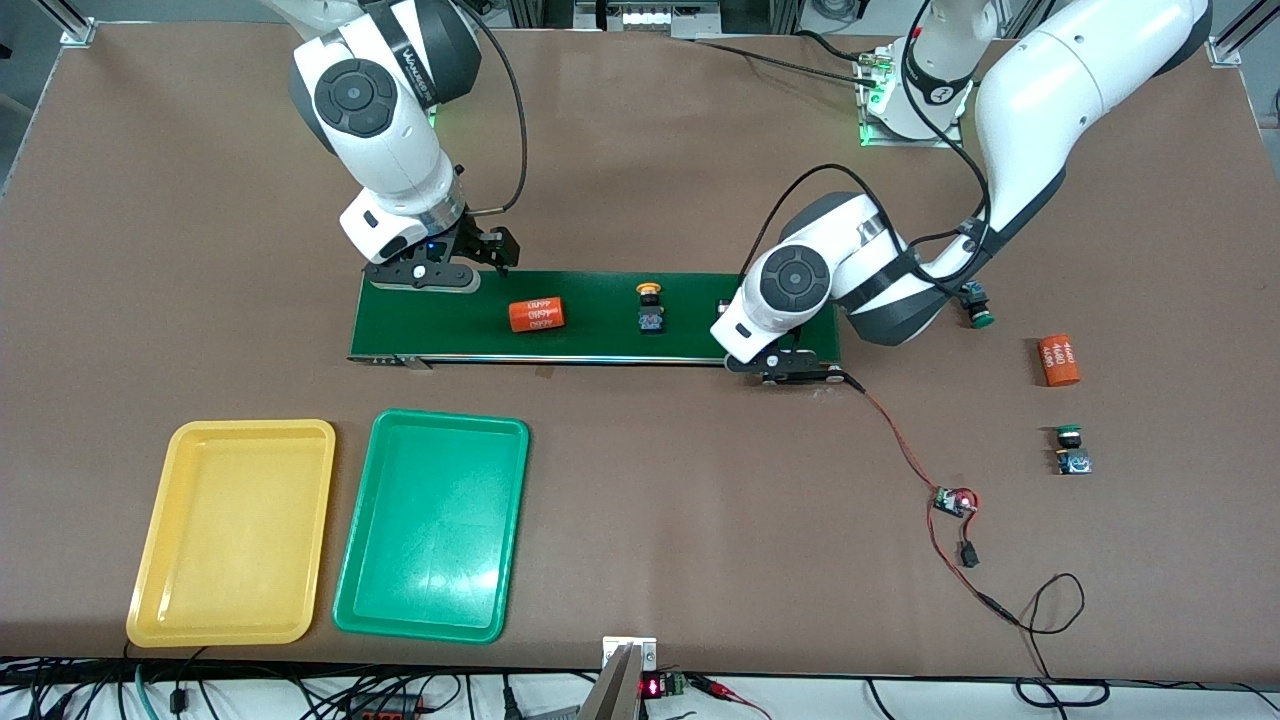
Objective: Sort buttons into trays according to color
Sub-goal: 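Place the button on the belt while the right gripper reaches the belt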
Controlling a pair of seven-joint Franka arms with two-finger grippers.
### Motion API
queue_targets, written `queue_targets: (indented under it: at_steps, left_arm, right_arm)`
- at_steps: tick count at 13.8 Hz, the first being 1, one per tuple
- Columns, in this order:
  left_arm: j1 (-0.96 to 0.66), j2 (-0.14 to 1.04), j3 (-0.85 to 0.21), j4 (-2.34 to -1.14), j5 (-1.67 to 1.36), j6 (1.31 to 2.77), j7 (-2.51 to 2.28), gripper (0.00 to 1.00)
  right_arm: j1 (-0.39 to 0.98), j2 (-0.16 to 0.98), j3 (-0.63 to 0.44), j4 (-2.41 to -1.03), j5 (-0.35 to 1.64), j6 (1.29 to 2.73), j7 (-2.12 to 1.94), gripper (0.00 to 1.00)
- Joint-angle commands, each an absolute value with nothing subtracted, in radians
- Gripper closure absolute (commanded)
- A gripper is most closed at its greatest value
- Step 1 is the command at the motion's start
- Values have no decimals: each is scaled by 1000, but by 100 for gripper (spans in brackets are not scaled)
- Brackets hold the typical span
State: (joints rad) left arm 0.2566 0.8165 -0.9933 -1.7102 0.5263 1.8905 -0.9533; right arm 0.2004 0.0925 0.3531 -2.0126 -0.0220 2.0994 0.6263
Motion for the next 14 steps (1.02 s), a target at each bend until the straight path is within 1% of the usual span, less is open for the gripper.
queue_targets:
  at_steps: [1, 4, 9, 11, 12, 14]
  left_arm:
    - [272, 836, -970, -1700, 517, 1925, -951, 0]
    - [291, 806, -979, -1687, 515, 1917, -951, 0]
    - [359, 802, -966, -1563, 525, 1884, -936, 0]
    - [426, 813, -959, -1548, 535, 1859, -931, 0]
    - [452, 810, -919, -1548, 538, 1855, -898, 0]
    - [480, 805, -870, -1528, 567, 1829, -774, 0]
  right_arm:
    - [204, 100, 357, -2003, -43, 2106, 650, 0]
    - [228, 117, 357, -2003, -61, 2124, 695, 0]
    - [305, 161, 357, -2002, -118, 2146, 808, 0]
    - [333, 172, 357, -2000, -120, 2149, 850, 0]
    - [347, 179, 357, -1993, -127, 2164, 870, 0]
    - [356, 198, 357, -1993, -146, 2241, 913, 0]
